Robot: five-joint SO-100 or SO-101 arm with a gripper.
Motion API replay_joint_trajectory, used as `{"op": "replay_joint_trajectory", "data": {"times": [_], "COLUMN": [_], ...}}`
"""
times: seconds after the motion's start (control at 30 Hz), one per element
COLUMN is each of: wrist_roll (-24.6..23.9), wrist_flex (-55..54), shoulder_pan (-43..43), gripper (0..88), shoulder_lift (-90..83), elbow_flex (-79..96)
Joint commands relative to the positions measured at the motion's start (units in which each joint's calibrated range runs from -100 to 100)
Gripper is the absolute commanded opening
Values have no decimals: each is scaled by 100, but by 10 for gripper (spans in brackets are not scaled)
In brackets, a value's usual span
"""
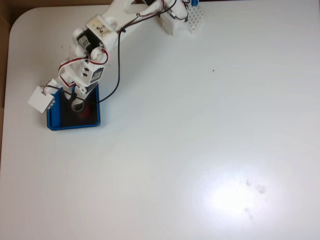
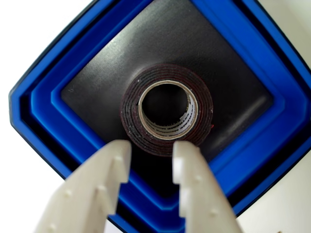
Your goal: Pick the red roll and drop it in the blue box
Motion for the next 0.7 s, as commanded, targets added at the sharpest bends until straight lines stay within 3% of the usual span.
{"op": "replay_joint_trajectory", "data": {"times": [0.0,0.67], "wrist_roll": [24,15], "wrist_flex": [29,-62], "shoulder_pan": [-23,-189], "gripper": [85,85], "shoulder_lift": [-112,-2194], "elbow_flex": [-299,195]}}
